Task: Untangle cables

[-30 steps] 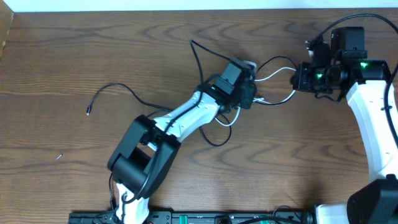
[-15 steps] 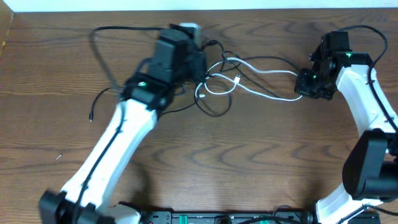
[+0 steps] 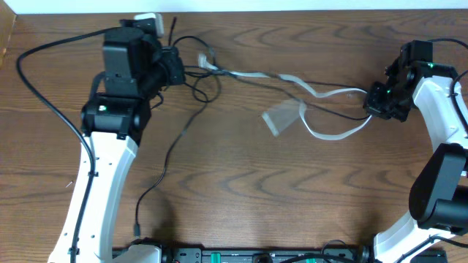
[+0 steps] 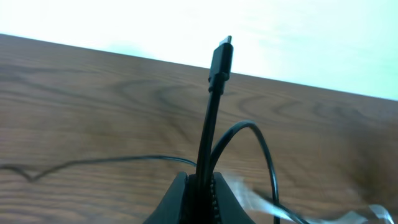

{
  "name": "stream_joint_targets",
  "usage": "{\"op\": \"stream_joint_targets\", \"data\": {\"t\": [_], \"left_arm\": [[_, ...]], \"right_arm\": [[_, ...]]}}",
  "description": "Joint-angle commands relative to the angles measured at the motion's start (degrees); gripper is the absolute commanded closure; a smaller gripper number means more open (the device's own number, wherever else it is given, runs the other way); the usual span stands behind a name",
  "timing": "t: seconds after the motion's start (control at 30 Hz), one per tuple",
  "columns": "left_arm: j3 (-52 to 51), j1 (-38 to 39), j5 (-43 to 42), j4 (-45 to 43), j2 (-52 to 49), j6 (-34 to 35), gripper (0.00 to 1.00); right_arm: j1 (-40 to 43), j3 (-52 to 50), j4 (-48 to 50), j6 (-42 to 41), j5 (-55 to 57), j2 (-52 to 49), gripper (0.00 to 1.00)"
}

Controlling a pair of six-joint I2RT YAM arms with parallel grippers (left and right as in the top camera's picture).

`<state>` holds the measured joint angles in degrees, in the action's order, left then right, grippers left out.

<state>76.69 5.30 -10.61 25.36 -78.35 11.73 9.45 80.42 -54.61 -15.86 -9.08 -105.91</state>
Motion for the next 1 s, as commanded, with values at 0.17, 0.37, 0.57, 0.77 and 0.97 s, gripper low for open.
{"op": "stream_joint_targets", "data": {"t": [0.17,0.37,0.57,0.77,0.97], "left_arm": [[0.94,-5.95,9.03,0.61,-0.04,-4.68,0.92],[0.94,-5.75,4.02,0.94,-0.59,-4.66,0.92],[0.90,-4.28,-7.82,1.64,-1.88,-4.66,0.92],[0.87,-3.21,-18.69,2.58,-2.62,-4.63,0.92],[0.87,-1.92,-24.87,2.43,-2.62,-4.63,0.93]], "right_arm": [[1.49,0.42,-0.26,0.24,3.48,-0.61,0.99],[0.61,0.42,0.70,10.80,-10.56,-0.61,0.99],[-2.03,0.48,1.64,17.46,-18.78,-0.59,0.99],[-3.21,0.48,1.66,20.04,-20.04,-0.59,0.69],[-3.78,0.98,1.68,20.70,-20.26,-0.59,0.34]]}}
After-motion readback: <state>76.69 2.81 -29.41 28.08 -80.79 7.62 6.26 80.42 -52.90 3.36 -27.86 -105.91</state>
